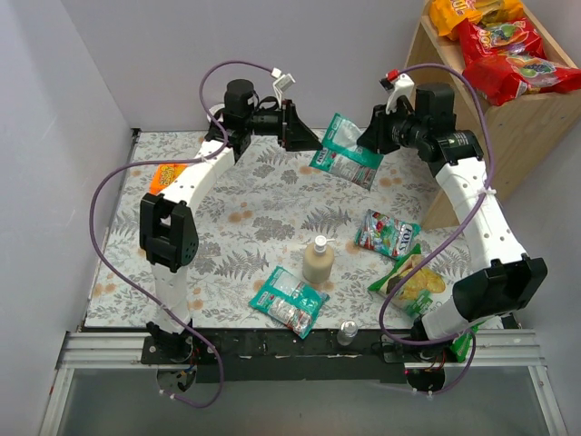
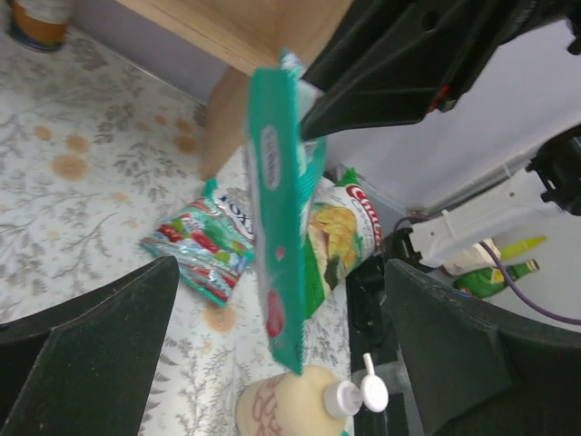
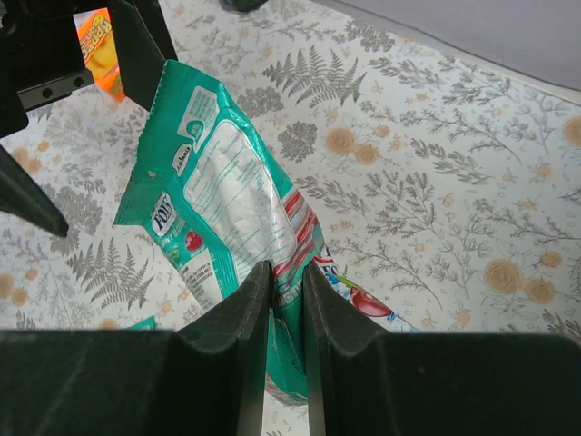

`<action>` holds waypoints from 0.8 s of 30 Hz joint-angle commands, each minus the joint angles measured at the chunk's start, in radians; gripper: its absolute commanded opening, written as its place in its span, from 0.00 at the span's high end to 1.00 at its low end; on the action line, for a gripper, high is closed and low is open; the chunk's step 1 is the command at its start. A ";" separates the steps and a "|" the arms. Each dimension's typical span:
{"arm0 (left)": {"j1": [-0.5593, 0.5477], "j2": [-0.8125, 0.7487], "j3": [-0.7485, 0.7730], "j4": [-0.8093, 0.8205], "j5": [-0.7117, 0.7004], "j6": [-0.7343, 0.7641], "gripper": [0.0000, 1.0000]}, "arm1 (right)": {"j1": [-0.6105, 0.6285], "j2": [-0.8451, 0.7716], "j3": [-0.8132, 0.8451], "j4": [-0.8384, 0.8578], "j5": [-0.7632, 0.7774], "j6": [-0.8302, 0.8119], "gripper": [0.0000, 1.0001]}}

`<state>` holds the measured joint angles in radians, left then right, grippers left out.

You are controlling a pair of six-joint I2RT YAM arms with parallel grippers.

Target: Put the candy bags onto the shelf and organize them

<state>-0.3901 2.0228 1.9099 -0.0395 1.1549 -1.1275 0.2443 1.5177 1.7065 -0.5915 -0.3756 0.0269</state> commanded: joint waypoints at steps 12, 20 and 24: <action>-0.118 0.016 -0.054 0.104 0.048 -0.137 0.54 | 0.027 -0.088 -0.013 0.015 -0.008 -0.016 0.99; -0.128 0.014 -0.046 0.046 -0.026 -0.101 1.00 | 0.029 -0.113 -0.016 0.019 0.039 -0.004 0.71; -0.128 -0.022 -0.055 0.018 -0.158 -0.138 1.00 | 0.029 -0.145 0.005 0.033 0.266 0.045 0.23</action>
<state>-0.5140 2.0556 1.8587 0.0086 1.1263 -1.2476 0.2714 1.4467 1.6714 -0.6365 -0.3115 0.0360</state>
